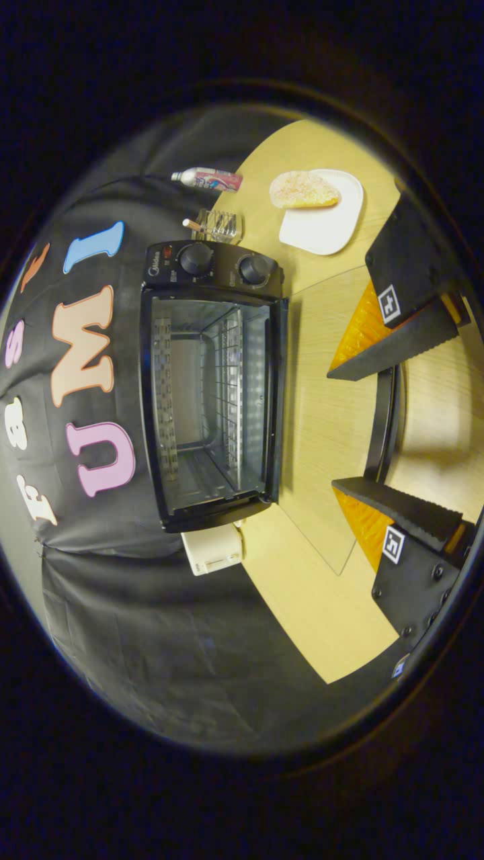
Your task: Open the toaster oven, put the food inside, and close the toaster oven door.
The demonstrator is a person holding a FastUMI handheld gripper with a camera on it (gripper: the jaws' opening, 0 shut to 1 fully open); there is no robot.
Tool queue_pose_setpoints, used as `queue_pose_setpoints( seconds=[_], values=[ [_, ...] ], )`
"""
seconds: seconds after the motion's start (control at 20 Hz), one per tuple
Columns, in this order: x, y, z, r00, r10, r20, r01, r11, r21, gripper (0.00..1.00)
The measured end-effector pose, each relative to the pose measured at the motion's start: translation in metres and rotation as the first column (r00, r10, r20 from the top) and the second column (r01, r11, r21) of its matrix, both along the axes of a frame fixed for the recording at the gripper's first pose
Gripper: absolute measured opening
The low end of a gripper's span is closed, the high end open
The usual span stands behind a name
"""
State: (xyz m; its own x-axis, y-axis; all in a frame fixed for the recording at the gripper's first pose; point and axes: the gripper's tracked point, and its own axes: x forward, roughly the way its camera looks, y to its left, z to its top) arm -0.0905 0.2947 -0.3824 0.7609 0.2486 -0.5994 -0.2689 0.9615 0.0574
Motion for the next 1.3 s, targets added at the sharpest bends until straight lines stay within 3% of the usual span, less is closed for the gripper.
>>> queue_pose_setpoints(
  seconds=[0.25, 0.55, 0.75, 1.0, 1.15, 1.3],
  values=[
    [0.000, -0.002, -0.004, 1.000, 0.017, 0.010, -0.017, 1.000, 0.008, 0.94],
    [0.014, -0.021, 0.053, 0.994, -0.041, 0.102, 0.024, 0.986, 0.166, 0.92],
    [0.033, -0.108, 0.086, 0.970, -0.161, 0.182, 0.147, 0.985, 0.091, 0.92],
    [0.047, -0.238, 0.076, 0.933, -0.327, 0.152, 0.334, 0.942, -0.021, 0.92],
    [0.050, -0.283, 0.053, 0.922, -0.374, 0.104, 0.382, 0.921, -0.074, 0.93],
    [0.053, -0.295, 0.030, 0.919, -0.392, 0.034, 0.393, 0.917, -0.062, 0.93]
  ],
)
